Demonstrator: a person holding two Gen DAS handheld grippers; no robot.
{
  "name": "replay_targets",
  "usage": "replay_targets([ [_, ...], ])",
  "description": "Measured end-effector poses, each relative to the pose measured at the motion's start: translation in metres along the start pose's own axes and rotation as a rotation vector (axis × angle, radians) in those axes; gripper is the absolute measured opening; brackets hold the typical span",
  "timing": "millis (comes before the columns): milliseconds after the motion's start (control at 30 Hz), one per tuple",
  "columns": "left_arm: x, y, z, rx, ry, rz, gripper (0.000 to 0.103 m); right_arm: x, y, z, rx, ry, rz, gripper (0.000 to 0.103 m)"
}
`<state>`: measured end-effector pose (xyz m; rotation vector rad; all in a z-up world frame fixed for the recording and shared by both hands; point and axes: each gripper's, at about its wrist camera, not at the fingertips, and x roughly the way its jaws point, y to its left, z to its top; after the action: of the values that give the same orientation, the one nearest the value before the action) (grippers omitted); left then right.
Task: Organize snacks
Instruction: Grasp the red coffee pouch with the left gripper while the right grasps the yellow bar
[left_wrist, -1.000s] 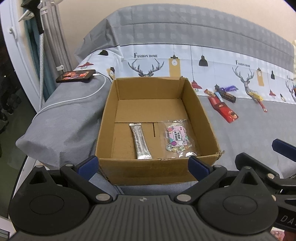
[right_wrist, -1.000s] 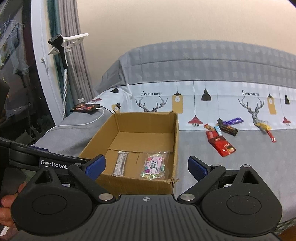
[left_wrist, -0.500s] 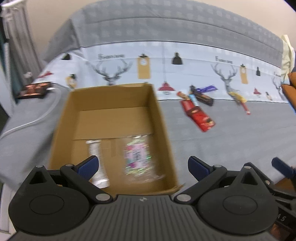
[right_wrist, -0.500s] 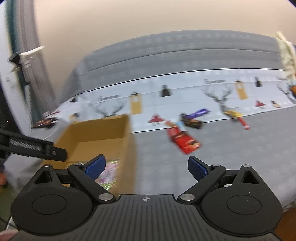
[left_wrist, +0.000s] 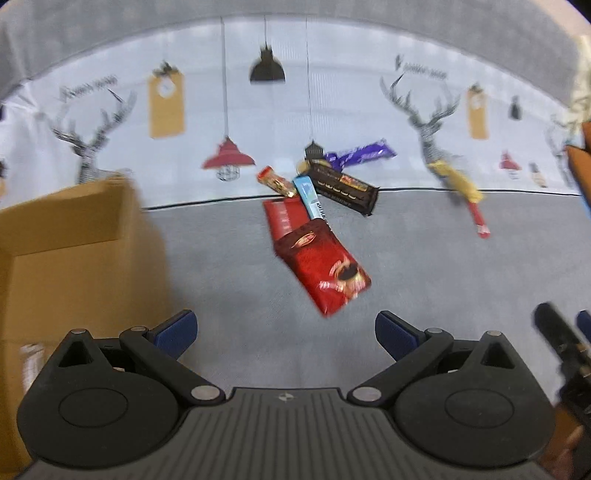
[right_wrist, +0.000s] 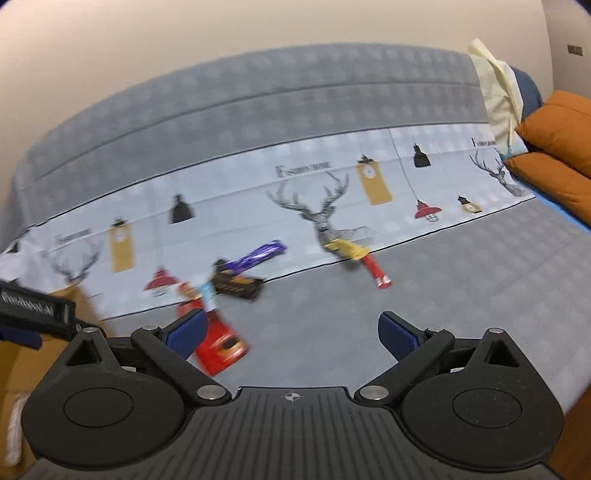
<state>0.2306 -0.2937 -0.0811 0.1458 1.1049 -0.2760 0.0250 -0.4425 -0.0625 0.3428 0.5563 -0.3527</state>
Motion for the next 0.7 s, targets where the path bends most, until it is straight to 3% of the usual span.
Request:
replay_targets([
  [133,0.081,-0.021,0.031,-0.016,0.093,0.008,0.103,0.079,-0.022,0.025,-0.009,0.038,-0.017,0.099],
  [233,0.132,-0.025,0.036,-0.037,0.166,0.032,0.102,0.147,-0.036,0.040,-0.057,0.065,-0.057,0.099],
  [367,0.172,-0.025,0.041,-0.075,0.232,0.025,0.102,0.234,-0.049,0.054,-0.193,0.086,-0.108,0.099],
  [667,0.179,-0.021,0.040,-0.063,0.179,0.011,0.103,0.353,-0.054,0.068,-0.204,0.187,-0.121,0.099],
  [700,0.176,-0.018,0.039,-0.070,0.171,0.013,0.095,0.360,-0.053,0.066,-0.215,0.204,-0.127,0.098],
])
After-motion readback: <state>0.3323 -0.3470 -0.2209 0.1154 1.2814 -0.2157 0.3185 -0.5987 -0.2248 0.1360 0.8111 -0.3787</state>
